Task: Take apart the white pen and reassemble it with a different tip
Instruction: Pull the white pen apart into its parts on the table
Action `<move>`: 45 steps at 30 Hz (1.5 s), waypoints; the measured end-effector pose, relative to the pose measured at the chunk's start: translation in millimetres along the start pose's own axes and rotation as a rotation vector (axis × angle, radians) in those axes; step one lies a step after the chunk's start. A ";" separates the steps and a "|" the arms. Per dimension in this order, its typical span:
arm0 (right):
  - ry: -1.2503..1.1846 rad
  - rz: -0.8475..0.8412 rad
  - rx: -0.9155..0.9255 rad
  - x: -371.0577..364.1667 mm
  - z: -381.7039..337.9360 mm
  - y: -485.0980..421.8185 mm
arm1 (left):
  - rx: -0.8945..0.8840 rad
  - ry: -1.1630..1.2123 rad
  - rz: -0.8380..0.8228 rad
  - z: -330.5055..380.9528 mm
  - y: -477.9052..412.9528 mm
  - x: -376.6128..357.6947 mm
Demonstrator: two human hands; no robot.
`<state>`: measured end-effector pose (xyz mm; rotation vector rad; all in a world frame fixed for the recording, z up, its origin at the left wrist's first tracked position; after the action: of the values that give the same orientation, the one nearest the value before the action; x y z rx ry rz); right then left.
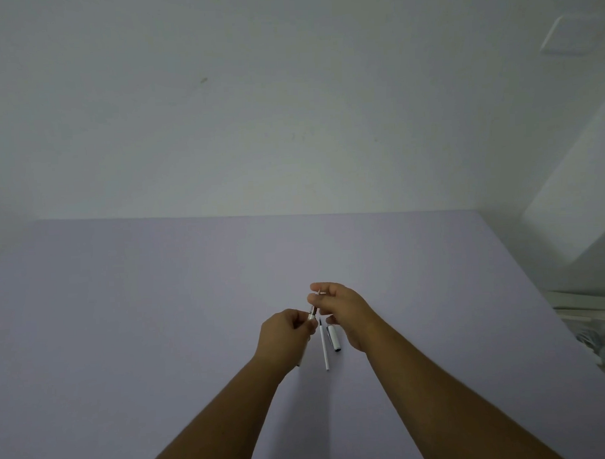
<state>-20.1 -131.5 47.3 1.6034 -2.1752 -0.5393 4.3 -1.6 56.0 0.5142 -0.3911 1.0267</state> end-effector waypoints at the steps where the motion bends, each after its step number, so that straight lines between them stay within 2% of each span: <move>1: 0.017 0.026 -0.014 0.1 1.1 -0.2 | -0.001 -0.003 -0.003 0.3 0.3 0.1; 3: 0.031 0.056 -0.012 0.7 1.9 -0.4 | -0.004 -0.004 -0.009 0.7 1.0 0.3; 7: -0.038 -0.004 0.005 -0.7 -2.3 1.8 | -0.001 0.006 -0.001 0.3 0.6 1.3; 12: 0.029 0.065 -0.010 -1.5 -2.5 0.7 | -0.001 0.011 -0.008 -0.2 0.3 2.0; 17: -0.045 0.041 0.043 0.9 -12.1 3.6 | 0.023 0.087 -0.021 -1.9 -0.4 -0.4; 26: -0.058 0.061 0.031 2.1 -14.0 -0.2 | 0.033 0.202 -0.011 -2.9 -1.4 -2.9; 29: -0.123 0.107 0.043 8.0 -18.3 -5.3 | 0.040 0.213 -0.022 -5.0 -2.7 -4.9; 34: -0.397 0.297 0.036 34.1 -16.0 -21.7 | 0.072 0.239 -0.020 -13.3 -6.2 -11.0; 36: -0.279 0.327 -0.019 42.9 0.0 -29.4 | 0.104 0.269 -0.009 -18.7 -9.8 -15.8; 41: 0.405 0.279 -0.221 43.3 62.2 -47.5 | 0.192 0.334 0.014 -34.8 -19.0 -29.7; 45: 0.555 0.334 -0.234 43.8 83.8 -48.0 | 0.253 0.351 0.013 -50.6 -21.7 -40.8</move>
<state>-36.4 -180.0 -45.6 1.0723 -1.8192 -0.2015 7.8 -10.3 -11.9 0.5444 0.0482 1.1610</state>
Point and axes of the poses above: each hand's wrist, its own y-axis away from the middle knuckle, its own x-axis out of the back of the hand, z = x × y, the point moved 5 cm from there along -y, towards the middle knuckle, and after that the axes turned 8 degrees about -x, right-handed, at the moved point
